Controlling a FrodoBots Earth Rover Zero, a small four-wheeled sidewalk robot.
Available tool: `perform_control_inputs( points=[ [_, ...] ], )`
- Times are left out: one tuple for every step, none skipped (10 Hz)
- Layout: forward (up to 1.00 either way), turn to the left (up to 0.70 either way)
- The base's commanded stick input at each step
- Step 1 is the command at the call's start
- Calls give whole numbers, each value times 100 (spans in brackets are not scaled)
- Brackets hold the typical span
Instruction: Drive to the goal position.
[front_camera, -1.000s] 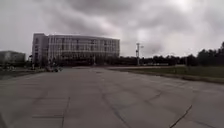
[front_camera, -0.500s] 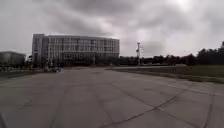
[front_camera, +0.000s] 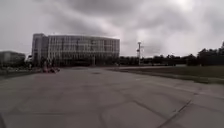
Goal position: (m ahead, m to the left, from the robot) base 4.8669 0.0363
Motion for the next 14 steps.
perform_control_inputs(
  points=[
    [70,35],
    [70,11],
    [70,0],
    [70,0],
    [70,0],
    [70,0],
    [70,0],
    [70,0],
    [70,0],
    [70,0],
    [70,0],
    [70,0],
    [70,0],
    [70,0]
  ],
)
